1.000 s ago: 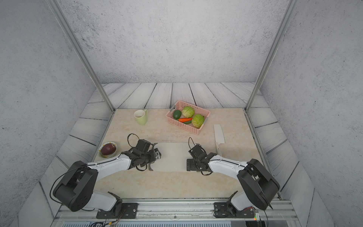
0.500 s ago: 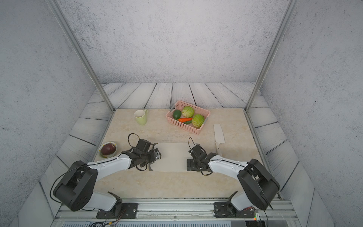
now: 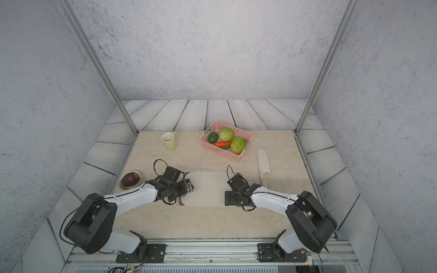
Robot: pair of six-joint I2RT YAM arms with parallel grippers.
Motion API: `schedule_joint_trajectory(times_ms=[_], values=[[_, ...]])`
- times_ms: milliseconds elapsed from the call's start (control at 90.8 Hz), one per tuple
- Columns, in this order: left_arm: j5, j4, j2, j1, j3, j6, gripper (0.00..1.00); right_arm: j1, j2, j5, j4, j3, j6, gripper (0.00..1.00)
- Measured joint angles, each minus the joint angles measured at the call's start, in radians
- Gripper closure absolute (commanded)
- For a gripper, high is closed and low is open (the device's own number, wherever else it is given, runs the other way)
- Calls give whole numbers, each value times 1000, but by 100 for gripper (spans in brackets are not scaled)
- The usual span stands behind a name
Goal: Align the knife with the edge of the cutting board
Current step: Move the work surface to the center of the board.
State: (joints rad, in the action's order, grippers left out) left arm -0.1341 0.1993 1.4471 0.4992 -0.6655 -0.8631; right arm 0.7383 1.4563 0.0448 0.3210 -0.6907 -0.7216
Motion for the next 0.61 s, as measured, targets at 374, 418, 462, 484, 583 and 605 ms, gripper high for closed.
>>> schedule_joint_trajectory(times_ms=[374,418,462,484,583,605], values=[[-21,34,0,-17,-11,3,2,0,0,1,15,-3,-4,1],[-24,37,-1,-20,-11,4,2,0,0,1,18,-4,-4,1],[-27,40,-2,-23,-11,5,2,0,0,1,20,-4,-4,1],[-29,40,-2,-25,-11,6,2,0,-1,1,21,-4,-4,1],[-37,46,-5,-35,-11,6,2,0,-2,0,23,-4,-5,1],[-39,49,-6,-37,-11,7,2,-1,-2,0,23,-4,-5,1]])
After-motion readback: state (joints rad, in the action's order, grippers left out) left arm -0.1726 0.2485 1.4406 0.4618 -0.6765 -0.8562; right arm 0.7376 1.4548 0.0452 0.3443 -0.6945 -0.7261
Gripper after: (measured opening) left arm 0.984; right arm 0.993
